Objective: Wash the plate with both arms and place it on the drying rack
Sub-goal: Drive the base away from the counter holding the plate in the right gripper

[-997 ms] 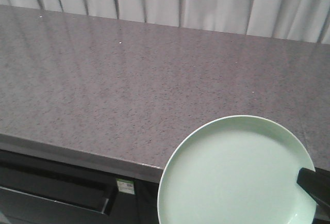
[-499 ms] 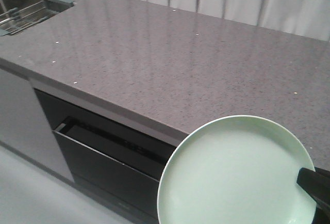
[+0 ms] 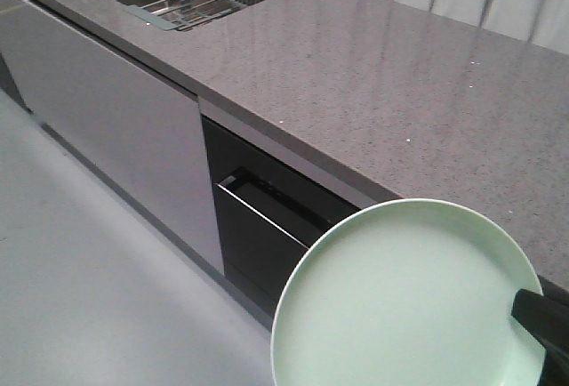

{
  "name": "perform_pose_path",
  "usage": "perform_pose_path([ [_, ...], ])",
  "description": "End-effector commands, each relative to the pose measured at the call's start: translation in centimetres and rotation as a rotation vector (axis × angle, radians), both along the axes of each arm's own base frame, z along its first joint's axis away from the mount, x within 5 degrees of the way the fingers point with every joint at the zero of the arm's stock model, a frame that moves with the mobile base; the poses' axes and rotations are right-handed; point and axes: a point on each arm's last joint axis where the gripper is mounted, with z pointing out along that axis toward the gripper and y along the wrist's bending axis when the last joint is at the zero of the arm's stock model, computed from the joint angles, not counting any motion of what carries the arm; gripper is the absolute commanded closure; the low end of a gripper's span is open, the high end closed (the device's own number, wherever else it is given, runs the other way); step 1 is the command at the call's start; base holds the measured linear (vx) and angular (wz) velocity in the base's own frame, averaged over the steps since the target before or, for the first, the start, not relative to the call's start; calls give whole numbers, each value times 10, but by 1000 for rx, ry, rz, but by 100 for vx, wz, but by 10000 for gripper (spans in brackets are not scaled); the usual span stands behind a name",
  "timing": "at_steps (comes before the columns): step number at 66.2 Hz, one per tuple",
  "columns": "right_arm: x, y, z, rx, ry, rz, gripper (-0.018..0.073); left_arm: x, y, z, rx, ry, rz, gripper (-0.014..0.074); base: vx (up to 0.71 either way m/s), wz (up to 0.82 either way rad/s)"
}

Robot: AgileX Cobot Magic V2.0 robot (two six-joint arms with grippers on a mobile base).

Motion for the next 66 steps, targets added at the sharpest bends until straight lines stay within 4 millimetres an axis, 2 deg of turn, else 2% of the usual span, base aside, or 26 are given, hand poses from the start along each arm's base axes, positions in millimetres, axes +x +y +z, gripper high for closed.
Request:
perform_pose_path([
  [1, 2, 0, 12, 54, -54, -24, 561, 0, 0, 0, -12, -68, 2, 602, -6, 43],
  [33, 2, 0, 12, 54, -52, -22, 561, 0, 0, 0, -12, -68, 2, 602, -2, 42],
  [66, 2, 0, 12, 54, -52, -22, 561, 0, 0, 0, -12, -68, 2, 602, 5, 58],
])
